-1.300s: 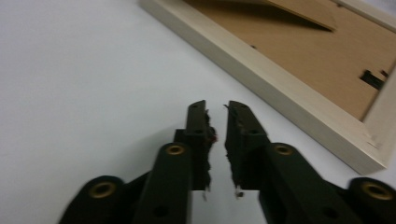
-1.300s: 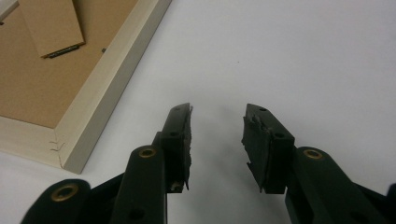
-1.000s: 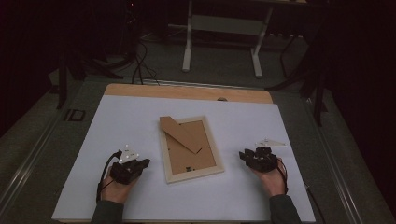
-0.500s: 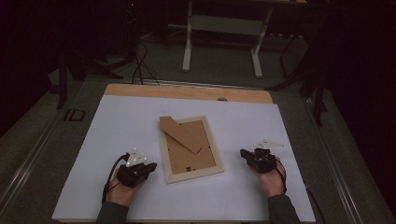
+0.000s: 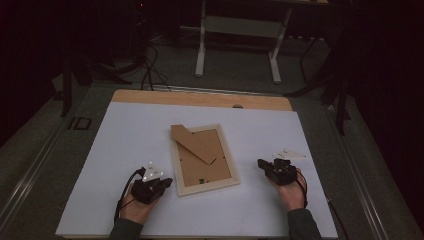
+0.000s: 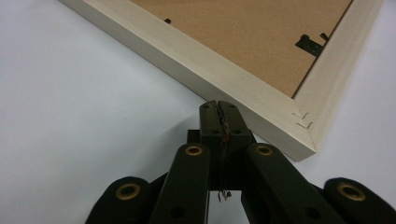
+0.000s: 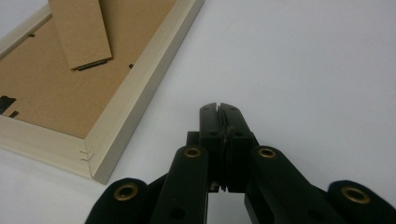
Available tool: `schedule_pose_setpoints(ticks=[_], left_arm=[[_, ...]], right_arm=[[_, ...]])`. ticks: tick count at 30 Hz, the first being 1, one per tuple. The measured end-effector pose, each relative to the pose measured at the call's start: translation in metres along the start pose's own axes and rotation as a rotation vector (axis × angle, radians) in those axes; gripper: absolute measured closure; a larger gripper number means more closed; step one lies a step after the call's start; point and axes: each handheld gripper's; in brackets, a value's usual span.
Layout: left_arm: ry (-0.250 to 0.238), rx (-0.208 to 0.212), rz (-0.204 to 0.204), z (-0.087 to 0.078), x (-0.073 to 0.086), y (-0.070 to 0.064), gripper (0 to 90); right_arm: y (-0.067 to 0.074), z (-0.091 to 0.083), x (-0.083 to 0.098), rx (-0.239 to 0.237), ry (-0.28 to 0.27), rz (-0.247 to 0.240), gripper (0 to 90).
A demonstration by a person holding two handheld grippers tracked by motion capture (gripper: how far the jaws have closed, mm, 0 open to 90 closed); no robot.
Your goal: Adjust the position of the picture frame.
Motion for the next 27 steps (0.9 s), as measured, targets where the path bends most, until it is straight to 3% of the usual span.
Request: schedule_pose_setpoints(ticks=[9, 18, 27], left_arm=[[0.025, 0.018, 0.041, 0.006, 0.0, -0.011, 90.0], [0.029, 0.041, 0.032, 0.007, 0.0, -0.011, 90.0], [0.026, 0.062, 0.06, 0.009, -0.003, -0.017, 90.0]], right_arm=[[-0.001, -0.001, 0.0, -0.003, -0.003, -0.001, 87.9], [-0.001, -0.001, 0.0, -0.005, -0.003, 0.001, 87.7], [-0.002, -0.001, 0.001, -0.013, -0.002, 0.003, 86.7]])
Point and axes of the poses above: each handheld gripper's, and its own axes: z roughly forward along the jaws, x roughly out of its underside, y roughly to its left, and after that the axes turned 12 degrees about -x, right-handed
